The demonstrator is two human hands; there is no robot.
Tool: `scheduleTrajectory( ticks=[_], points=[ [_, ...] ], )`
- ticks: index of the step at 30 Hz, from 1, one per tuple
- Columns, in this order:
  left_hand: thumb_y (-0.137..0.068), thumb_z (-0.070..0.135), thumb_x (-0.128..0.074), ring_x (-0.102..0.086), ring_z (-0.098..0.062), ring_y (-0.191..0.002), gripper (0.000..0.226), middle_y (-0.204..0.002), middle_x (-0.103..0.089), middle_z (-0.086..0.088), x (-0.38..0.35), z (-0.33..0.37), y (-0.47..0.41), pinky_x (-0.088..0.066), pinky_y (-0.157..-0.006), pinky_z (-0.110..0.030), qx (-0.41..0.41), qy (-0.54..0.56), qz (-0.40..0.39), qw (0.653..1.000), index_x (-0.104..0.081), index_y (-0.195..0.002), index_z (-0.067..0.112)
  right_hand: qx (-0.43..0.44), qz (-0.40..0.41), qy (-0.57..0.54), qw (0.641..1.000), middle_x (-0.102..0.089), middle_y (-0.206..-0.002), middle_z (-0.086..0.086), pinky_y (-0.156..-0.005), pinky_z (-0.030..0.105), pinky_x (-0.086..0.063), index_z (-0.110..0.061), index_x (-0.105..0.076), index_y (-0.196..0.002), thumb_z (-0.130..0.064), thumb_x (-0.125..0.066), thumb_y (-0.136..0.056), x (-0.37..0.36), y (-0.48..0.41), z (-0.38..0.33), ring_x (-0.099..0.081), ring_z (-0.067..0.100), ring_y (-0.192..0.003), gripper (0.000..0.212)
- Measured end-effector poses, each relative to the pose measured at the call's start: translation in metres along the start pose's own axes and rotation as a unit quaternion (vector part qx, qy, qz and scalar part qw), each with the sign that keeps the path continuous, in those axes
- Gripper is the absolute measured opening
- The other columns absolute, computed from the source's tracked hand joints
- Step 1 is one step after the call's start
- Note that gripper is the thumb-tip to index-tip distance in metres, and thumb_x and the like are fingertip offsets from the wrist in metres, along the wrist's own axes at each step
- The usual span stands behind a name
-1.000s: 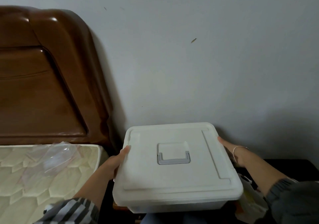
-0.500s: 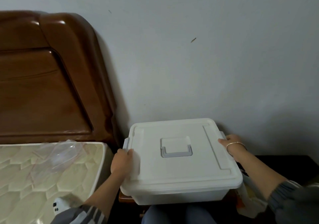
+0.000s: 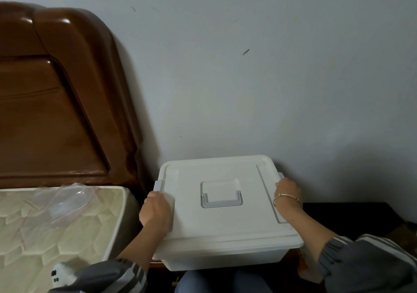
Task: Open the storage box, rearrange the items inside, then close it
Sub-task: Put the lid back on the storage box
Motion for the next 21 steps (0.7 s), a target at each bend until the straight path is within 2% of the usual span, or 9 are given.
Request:
scheduleTrajectory(
  ticks=[5, 10, 12, 14, 16, 18, 20, 21],
  points=[
    [-0.102, 0.016, -0.034, -0.063, -0.029, -0.111, 0.032, -0.124, -0.060, -0.014, 0.003, 0.002, 0.001, -0.051, -0.083, -0.035, -0.001, -0.004, 0.010, 1.000, -0.043, -0.129, 0.000, 0.007, 0.030, 0.036, 0.999, -0.063, -0.114, 0.020, -0.084, 0.040, -0.050, 0.006, -0.054, -0.114, -0.003, -0.033, -0.098, 0.001, 0.005, -0.005, -0.061, 0.036, -0.108, 0.027],
    [-0.102, 0.016, -0.035, -0.064, -0.027, -0.109, 0.032, -0.123, -0.061, -0.012, 0.004, 0.004, 0.005, -0.052, -0.080, -0.033, -0.009, -0.018, 0.005, 1.000, -0.043, -0.129, 0.001, 0.025, 0.021, 0.099, 0.995, -0.062, -0.117, 0.017, -0.083, 0.037, -0.051, 0.004, -0.047, -0.119, -0.003, -0.028, -0.099, -0.002, 0.008, -0.014, -0.062, 0.031, -0.108, 0.028],
    [-0.102, 0.017, -0.034, -0.065, -0.027, -0.108, 0.030, -0.122, -0.061, -0.012, 0.005, 0.003, 0.004, -0.052, -0.078, -0.033, -0.019, -0.021, 0.011, 1.000, -0.044, -0.126, 0.002, 0.046, 0.012, 0.131, 0.990, -0.058, -0.124, 0.016, -0.087, 0.036, -0.049, 0.006, -0.040, -0.128, -0.004, -0.027, -0.100, -0.002, 0.008, -0.015, -0.060, 0.030, -0.113, 0.032],
    [-0.103, 0.024, -0.033, -0.063, -0.029, -0.109, 0.034, -0.124, -0.059, -0.013, 0.005, 0.002, 0.005, -0.051, -0.080, -0.036, -0.040, -0.005, 0.014, 0.999, -0.041, -0.127, 0.002, 0.079, -0.015, 0.140, 0.987, -0.046, -0.137, 0.018, -0.094, 0.037, -0.046, 0.006, -0.023, -0.141, -0.014, -0.028, -0.102, -0.005, 0.008, -0.015, -0.054, 0.031, -0.120, 0.044],
    [-0.104, 0.038, -0.030, -0.058, -0.034, -0.115, 0.051, -0.132, -0.052, -0.018, 0.001, 0.000, 0.004, -0.048, -0.087, -0.041, -0.070, 0.035, 0.000, 0.997, -0.030, -0.139, 0.000, 0.106, -0.069, 0.108, 0.986, -0.025, -0.150, 0.019, -0.099, 0.038, -0.041, 0.002, -0.012, -0.147, -0.032, -0.029, -0.102, -0.009, 0.011, -0.011, -0.045, 0.033, -0.128, 0.058],
    [-0.104, 0.039, -0.029, -0.050, -0.037, -0.120, 0.059, -0.146, -0.035, -0.021, -0.005, -0.002, 0.003, -0.042, -0.095, -0.044, -0.120, 0.059, -0.024, 0.991, -0.015, -0.150, 0.005, 0.135, -0.127, 0.034, 0.982, -0.003, -0.159, 0.013, -0.107, 0.036, -0.032, -0.006, -0.007, -0.150, -0.041, -0.032, -0.100, -0.011, 0.014, -0.004, -0.031, 0.032, -0.138, 0.066],
    [-0.106, 0.029, -0.028, -0.040, -0.032, -0.127, 0.053, -0.158, -0.014, -0.017, -0.010, -0.004, 0.005, -0.037, -0.102, -0.036, -0.174, 0.076, -0.069, 0.979, -0.012, -0.154, 0.012, 0.164, -0.178, -0.057, 0.969, 0.007, -0.159, 0.006, -0.113, 0.033, -0.023, -0.013, -0.006, -0.152, -0.038, -0.040, -0.099, -0.009, 0.017, 0.006, -0.019, 0.025, -0.144, 0.067],
    [-0.106, 0.029, -0.028, -0.037, -0.028, -0.130, 0.053, -0.157, -0.016, -0.013, -0.011, -0.009, 0.006, -0.033, -0.104, -0.030, -0.182, 0.126, -0.095, 0.970, -0.011, -0.155, 0.017, 0.167, -0.201, -0.110, 0.959, 0.008, -0.159, 0.003, -0.114, 0.032, -0.019, -0.017, -0.008, -0.152, -0.034, -0.044, -0.098, -0.009, 0.019, 0.013, -0.014, 0.022, -0.145, 0.066]
  ],
)
Point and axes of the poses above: each hand's wrist, its own y-axis away from the middle knuckle, its own x-axis out of the back of the hand, z = x × y, the point moved 8 cm from there along -y, towards the middle knuckle
